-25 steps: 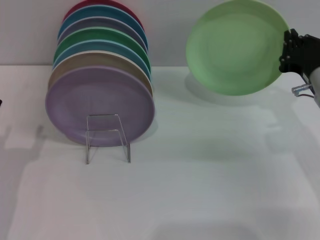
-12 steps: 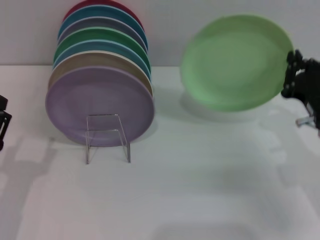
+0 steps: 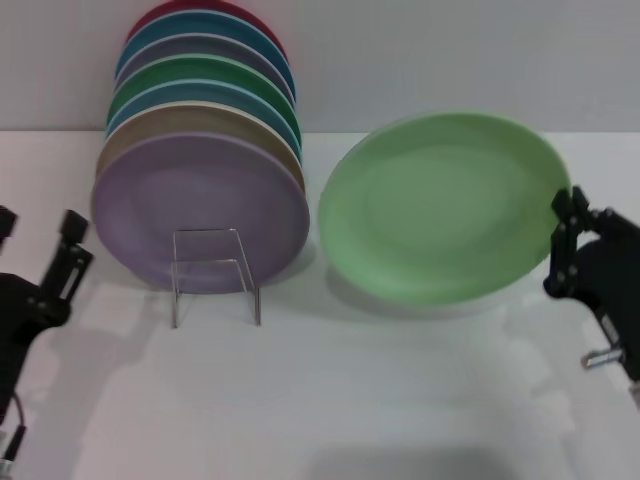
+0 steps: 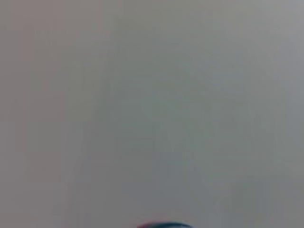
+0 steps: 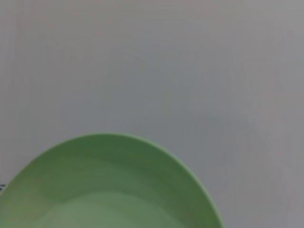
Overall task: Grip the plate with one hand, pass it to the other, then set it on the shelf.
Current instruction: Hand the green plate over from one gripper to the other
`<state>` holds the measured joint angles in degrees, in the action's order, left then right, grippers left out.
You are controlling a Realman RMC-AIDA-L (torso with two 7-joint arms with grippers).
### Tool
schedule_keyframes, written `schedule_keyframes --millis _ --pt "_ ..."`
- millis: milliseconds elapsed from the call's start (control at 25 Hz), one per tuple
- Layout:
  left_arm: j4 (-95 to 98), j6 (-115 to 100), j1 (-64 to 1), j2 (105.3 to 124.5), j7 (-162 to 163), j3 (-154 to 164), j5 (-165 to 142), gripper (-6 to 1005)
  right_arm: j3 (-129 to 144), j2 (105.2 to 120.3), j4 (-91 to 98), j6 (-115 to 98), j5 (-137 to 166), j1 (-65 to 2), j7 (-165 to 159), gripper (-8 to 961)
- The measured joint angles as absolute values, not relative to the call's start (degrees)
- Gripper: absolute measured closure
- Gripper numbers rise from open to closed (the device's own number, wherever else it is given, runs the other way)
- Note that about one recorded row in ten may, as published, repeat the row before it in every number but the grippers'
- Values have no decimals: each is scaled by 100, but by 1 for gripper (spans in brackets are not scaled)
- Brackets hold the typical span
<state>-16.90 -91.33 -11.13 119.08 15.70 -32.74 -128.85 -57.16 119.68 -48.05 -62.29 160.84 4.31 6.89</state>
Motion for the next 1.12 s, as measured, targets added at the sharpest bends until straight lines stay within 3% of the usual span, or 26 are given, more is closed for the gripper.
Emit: schedule_keyframes --millis 240,1120 --pt "-1735 -9035 -1123 11909 1508 -2920 -12883 188 -4831 11973 -4783 -6602 15323 514 1307 928" --pt "-1932 -8723 -1173 11901 646 -1901 -12885 188 -1976 11968 -5174 -7784 11674 -193 4812 924"
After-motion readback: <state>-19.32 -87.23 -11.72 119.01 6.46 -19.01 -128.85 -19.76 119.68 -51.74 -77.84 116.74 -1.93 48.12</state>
